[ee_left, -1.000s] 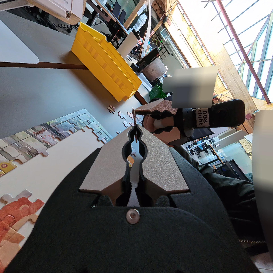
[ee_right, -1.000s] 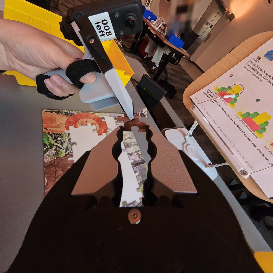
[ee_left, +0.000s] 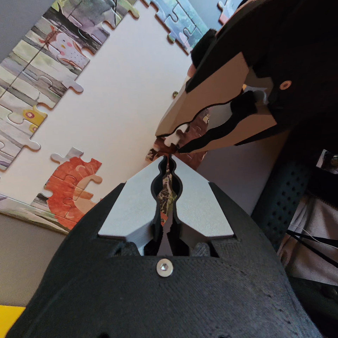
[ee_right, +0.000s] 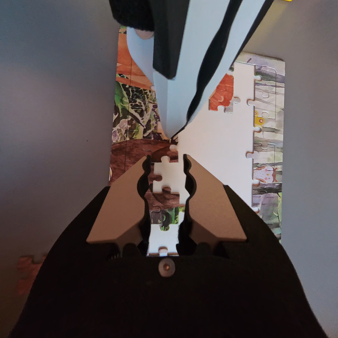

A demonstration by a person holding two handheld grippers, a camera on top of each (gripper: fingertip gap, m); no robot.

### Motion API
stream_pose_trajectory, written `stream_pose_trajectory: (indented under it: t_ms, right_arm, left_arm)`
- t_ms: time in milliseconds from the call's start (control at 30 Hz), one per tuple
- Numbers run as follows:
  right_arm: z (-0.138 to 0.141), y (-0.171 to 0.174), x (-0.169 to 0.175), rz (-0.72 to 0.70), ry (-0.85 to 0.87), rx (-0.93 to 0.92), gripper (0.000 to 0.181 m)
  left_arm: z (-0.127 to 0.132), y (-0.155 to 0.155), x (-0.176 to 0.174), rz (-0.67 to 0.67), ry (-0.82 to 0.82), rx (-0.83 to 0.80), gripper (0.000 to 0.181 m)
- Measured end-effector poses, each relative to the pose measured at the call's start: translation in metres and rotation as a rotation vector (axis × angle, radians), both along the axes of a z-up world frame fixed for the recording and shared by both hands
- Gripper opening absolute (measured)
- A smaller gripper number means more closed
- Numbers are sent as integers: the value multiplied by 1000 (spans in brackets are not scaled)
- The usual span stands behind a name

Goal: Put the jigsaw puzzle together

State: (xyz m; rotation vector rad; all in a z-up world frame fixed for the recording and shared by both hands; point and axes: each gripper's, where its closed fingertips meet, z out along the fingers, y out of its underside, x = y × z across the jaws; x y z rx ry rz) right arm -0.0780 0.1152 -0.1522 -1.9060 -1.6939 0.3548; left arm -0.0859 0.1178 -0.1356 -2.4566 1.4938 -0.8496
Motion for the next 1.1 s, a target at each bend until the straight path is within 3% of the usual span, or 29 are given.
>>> stream_pose_trajectory:
  t_ms: [833,1100]
  right_arm:
    - [-2,0,-8,-62,71,-91,29]
    - [4,-1,-15,-85,165,-161,16]
  left_arm:
    - [-30,-1,-5,-82,147,92,1]
    - [-31,-1,-4,-85,137,91,0]
